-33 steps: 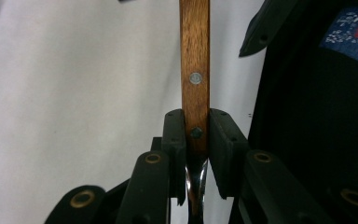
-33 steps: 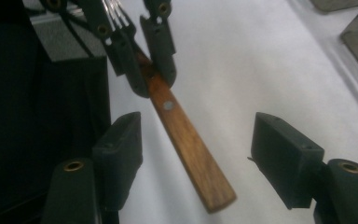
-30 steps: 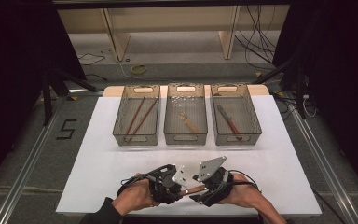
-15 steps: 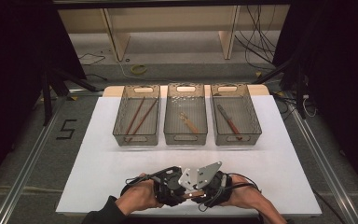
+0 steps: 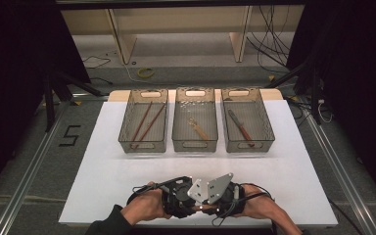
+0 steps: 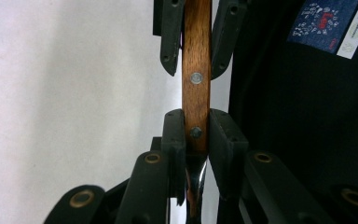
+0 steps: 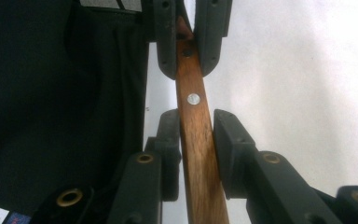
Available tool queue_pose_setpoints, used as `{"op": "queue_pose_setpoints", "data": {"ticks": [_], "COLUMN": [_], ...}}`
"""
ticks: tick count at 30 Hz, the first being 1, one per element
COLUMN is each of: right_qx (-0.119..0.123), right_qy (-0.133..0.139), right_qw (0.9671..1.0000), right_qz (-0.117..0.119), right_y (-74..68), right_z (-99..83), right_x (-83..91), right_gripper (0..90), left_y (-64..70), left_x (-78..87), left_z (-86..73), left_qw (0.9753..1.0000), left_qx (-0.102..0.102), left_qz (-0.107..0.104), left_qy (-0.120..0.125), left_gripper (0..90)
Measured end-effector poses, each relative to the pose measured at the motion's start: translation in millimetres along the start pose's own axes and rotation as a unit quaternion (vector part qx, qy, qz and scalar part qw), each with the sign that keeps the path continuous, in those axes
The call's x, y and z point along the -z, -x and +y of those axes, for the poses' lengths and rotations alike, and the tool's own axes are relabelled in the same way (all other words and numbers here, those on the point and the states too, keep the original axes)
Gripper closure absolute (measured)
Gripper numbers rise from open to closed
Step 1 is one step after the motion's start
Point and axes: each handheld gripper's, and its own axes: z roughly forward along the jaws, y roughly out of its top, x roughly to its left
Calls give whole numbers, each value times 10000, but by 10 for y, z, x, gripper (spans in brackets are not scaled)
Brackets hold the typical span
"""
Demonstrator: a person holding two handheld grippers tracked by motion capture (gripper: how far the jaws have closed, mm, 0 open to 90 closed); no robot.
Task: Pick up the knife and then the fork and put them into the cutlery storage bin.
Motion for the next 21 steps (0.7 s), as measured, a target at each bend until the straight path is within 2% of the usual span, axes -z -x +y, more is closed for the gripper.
{"op": "queue_pose_setpoints", "data": {"ticks": [3,7,9,12,15,16,18,21], "right_qx": [61,108,113,-26,-197,-302,-422,-514], "right_qy": [26,9,41,42,45,41,25,36], "right_qw": [10000,9999,9999,9999,9995,9992,9986,9977], "right_qz": [65,30,-9,-113,-253,-251,-323,-440], "right_y": [-10,-31,-32,-5,19,31,61,109], "right_z": [-1,7,12,1,-20,-30,-51,-90], "right_x": [6,22,28,50,59,62,72,97], "right_gripper": [754,760,761,761,761,761,761,761], "left_y": [-3,-12,-26,-62,-125,-148,-176,-217], "left_x": [2,10,20,64,154,180,215,266], "left_z": [-3,-11,-12,-28,-45,-55,-76,-114], "left_qw": [10000,10000,9998,9991,9960,9949,9927,9886], "left_qx": [-7,2,98,277,537,610,752,917], "left_qz": [-9,-18,46,125,376,399,502,648], "left_qy": [36,82,159,292,614,700,794,1003], "left_gripper": [756,749,731,699,553,523,439,363]}}
